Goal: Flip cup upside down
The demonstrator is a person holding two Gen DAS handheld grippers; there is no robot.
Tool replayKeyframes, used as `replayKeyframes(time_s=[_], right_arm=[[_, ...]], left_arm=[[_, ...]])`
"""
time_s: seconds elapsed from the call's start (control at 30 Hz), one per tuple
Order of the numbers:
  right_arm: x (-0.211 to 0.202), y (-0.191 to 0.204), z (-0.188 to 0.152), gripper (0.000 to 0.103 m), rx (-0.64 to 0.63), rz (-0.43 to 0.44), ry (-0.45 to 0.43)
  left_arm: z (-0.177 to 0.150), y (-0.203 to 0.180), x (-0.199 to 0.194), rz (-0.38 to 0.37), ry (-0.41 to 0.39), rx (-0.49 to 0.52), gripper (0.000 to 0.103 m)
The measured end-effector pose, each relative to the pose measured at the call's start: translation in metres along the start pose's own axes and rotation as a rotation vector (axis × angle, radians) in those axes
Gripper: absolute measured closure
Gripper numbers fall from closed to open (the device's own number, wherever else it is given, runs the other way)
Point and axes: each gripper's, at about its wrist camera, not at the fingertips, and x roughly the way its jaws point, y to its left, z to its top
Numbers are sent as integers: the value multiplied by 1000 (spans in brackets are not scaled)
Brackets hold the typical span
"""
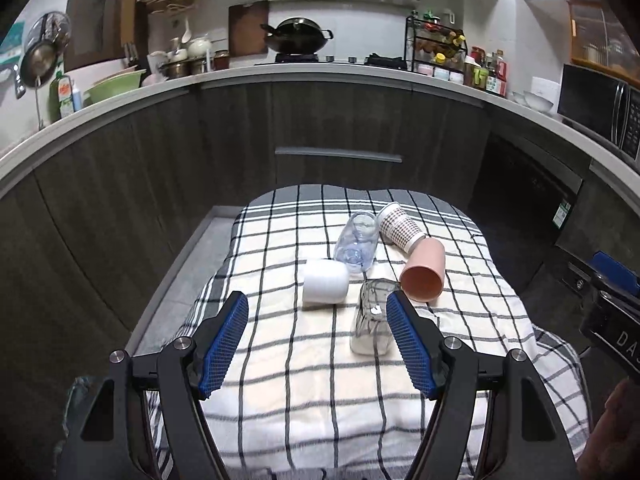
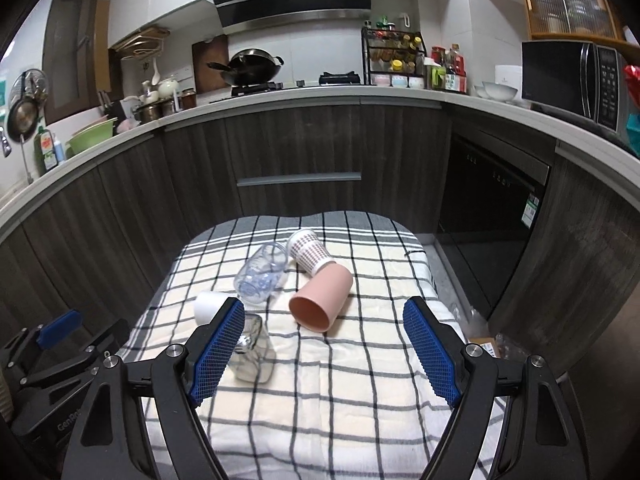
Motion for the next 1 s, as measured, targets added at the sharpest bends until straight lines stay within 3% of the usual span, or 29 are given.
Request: replayKeyframes(time_s=[0.23, 0.47, 1.0], right_arm=[[-33, 9, 3, 20, -18, 3, -16], [-60, 16, 4, 12, -36, -12, -13], [-83, 21, 0, 10, -57, -11, -23]], left_arm=[[-1, 11, -33, 7, -2, -43, 21], [-6, 13, -64, 16, -14, -42, 13], [-3, 10, -92, 47, -62, -25, 10]])
